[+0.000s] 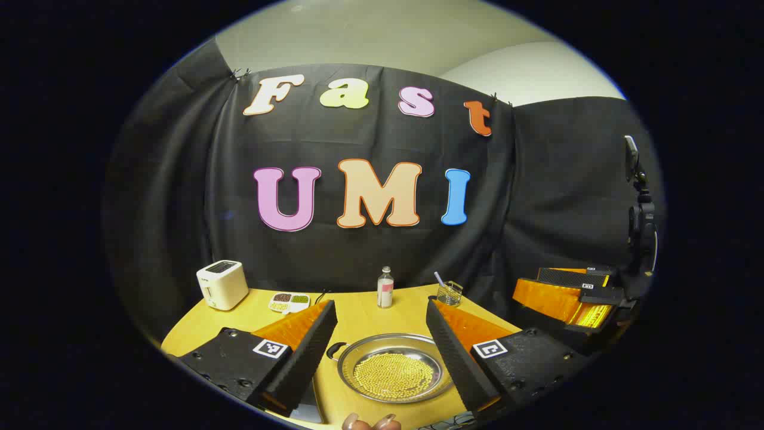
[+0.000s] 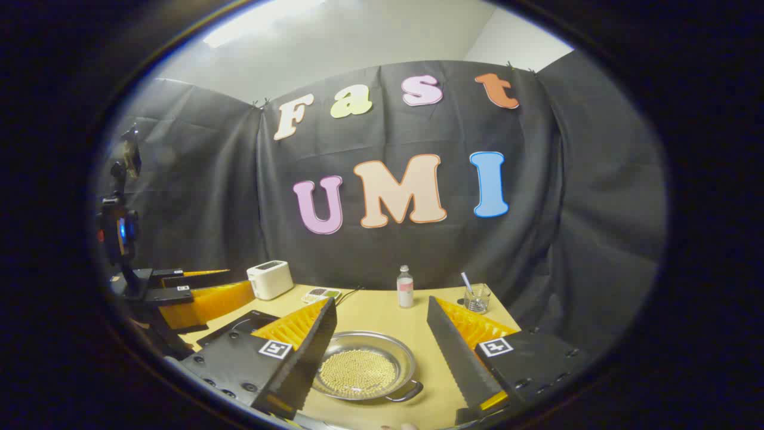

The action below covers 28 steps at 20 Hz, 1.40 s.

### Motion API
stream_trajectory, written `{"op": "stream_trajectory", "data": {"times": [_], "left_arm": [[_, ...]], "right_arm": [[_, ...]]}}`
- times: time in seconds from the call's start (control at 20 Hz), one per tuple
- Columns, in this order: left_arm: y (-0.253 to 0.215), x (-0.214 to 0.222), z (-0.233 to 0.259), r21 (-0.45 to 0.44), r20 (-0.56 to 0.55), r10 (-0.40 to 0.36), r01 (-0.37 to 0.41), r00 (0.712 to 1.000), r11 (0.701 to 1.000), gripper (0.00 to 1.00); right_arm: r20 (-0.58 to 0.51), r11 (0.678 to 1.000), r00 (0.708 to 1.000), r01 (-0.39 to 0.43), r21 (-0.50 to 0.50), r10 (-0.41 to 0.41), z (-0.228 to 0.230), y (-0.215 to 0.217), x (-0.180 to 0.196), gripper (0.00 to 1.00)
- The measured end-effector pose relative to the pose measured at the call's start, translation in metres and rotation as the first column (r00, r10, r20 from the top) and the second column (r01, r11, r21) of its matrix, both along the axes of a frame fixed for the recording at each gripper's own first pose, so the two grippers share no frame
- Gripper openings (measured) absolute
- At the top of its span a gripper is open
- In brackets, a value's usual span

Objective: First push the handle of the pot to place it horizontally, then grasp the pot with both hands and set it on the induction cooktop.

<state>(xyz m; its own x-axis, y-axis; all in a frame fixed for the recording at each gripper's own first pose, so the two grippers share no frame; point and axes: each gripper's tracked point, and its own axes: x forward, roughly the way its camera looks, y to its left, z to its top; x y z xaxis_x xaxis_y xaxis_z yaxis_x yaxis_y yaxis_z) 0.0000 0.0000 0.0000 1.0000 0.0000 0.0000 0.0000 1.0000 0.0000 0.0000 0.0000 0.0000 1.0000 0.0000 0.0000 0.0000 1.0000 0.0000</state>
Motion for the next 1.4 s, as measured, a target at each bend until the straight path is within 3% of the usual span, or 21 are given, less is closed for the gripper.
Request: {"op": "stream_trajectory", "data": {"times": [0.05,0.1,0.3,0.5,0.6,1.4], "left_arm": [[-0.001,0.0004,0.0005,-0.002,-0.001,0.0,0.0,1.0,1.0,0.94],[-0.0022,0.002,-0.0004,-0.005,-0.005,-0.001,0.001,1.0,1.0,0.94],[-0.0026,0.0035,-0.0008,-0.009,-0.014,0.009,-0.009,1.0,1.0,0.99],[-0.0033,0.0037,-0.0012,0.002,-0.018,0.014,-0.014,1.0,1.0,0.99],[-0.0045,0.0047,-0.0021,0.001,-0.021,0.012,-0.012,1.0,1.0,0.94],[-0.005,0.008,-0.0032,-0.002,-0.023,0.011,-0.011,1.0,1.0,0.97]], "right_arm": [[-0.004,1.0,1.0,-0.005,-0.003,0.005,-0.0005,-0.0003,0.0007,0.97],[-0.009,1.0,1.0,-0.005,-0.008,0.005,-0.0012,-0.0011,0.0019,0.93],[-0.017,0.999,1.0,-0.021,-0.024,0.021,-0.0035,0.0002,0.0009,0.93],[-0.029,1.0,0.999,-0.019,-0.014,0.019,-0.0065,-0.0016,0.0048,0.93],[-0.03,1.0,0.999,-0.015,-0.014,0.015,-0.0067,-0.0021,0.0048,0.93],[-0.034,1.0,0.999,-0.002,-0.023,0.001,-0.009,-0.003,0.0042,0.93]]}}
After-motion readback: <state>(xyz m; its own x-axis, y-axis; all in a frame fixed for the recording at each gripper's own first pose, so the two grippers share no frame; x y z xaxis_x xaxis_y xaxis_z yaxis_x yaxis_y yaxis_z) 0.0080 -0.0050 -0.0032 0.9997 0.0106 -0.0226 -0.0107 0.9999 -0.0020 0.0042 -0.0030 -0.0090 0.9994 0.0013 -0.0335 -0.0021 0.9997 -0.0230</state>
